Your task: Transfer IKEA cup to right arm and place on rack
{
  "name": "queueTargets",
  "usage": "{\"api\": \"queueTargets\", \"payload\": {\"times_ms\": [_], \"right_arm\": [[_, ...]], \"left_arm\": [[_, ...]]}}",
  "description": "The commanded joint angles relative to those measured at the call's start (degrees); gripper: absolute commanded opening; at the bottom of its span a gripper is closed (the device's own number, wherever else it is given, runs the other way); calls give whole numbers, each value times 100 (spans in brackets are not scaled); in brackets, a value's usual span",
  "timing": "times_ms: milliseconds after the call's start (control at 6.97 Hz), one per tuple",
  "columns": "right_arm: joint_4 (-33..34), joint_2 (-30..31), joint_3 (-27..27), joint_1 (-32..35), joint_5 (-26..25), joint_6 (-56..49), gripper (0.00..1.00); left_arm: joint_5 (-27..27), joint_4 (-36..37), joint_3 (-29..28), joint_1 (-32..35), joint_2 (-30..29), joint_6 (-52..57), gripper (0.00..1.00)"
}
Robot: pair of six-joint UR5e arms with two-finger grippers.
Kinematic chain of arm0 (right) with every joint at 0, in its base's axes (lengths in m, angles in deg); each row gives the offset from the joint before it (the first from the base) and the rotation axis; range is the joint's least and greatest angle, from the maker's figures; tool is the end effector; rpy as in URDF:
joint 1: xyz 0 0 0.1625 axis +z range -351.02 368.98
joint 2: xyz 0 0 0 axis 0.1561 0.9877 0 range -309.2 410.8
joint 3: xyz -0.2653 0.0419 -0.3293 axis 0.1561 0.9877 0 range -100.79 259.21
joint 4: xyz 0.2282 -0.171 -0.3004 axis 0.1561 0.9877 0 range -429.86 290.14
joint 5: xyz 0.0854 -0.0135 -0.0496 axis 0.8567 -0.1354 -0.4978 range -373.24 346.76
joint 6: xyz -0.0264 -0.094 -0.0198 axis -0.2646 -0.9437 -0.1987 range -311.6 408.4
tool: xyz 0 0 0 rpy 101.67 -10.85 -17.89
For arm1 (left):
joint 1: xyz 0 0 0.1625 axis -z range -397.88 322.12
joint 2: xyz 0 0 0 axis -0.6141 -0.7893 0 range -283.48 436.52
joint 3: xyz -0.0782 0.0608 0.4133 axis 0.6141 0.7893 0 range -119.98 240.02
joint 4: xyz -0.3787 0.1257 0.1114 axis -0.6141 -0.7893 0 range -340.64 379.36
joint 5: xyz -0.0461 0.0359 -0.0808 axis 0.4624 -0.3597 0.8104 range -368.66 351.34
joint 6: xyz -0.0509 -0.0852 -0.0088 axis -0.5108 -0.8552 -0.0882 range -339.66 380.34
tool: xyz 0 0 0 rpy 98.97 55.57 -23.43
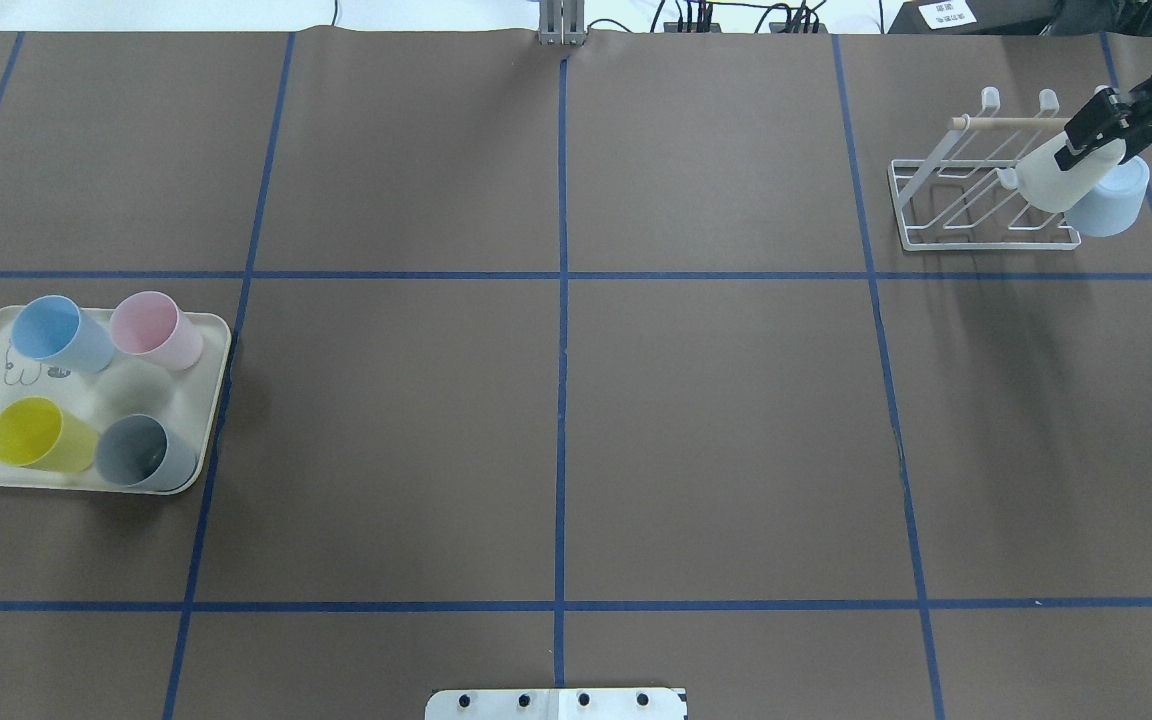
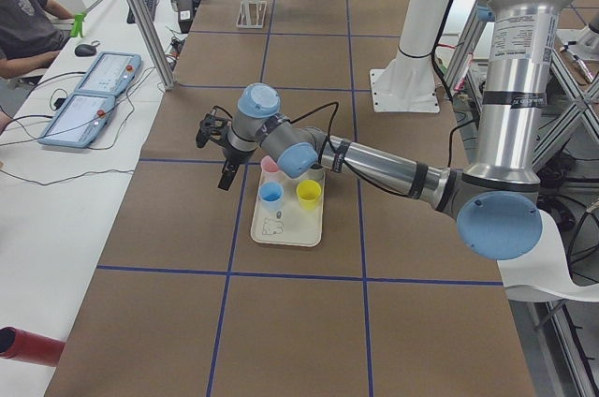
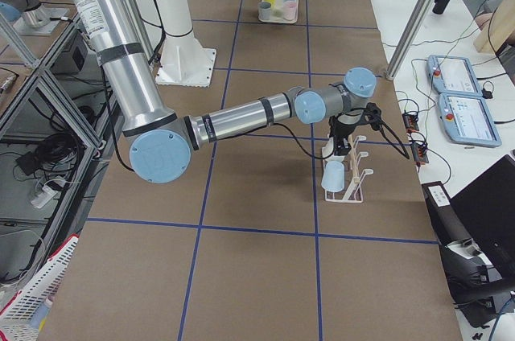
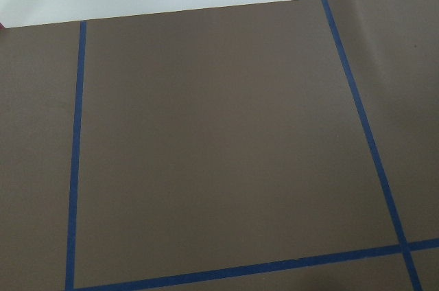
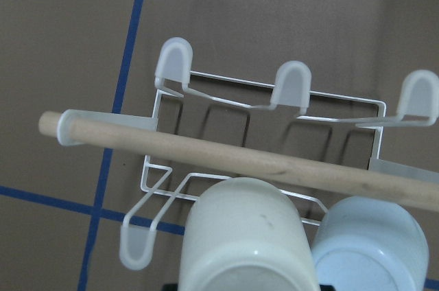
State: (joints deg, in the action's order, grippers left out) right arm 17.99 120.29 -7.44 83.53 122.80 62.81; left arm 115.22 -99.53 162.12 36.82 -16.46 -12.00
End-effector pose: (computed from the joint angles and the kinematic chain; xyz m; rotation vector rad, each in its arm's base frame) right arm -0.1113 -0.6337 0.4771 0.1028 -0.8512 -0.1524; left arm 0.0648 -0.5318 0.4752 0.4533 0.8127 -0.0490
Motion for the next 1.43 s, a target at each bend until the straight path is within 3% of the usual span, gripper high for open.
{"api": "queueTargets", "payload": {"times_ms": [0, 574, 861, 1291], "right_arm": [[-101, -15, 16, -2, 1, 1, 99], [-101, -15, -114, 251, 115, 0, 99], [-75, 81, -465, 305, 63, 97, 99], [-101, 292, -677, 305, 36, 176, 99]], "left_arm": [[5, 6, 12, 0, 0, 0, 100], [222, 23, -58, 26, 17, 148, 100], [321, 102, -67, 53, 429, 448, 100], [497, 1426, 82, 0, 387, 448, 100]]}}
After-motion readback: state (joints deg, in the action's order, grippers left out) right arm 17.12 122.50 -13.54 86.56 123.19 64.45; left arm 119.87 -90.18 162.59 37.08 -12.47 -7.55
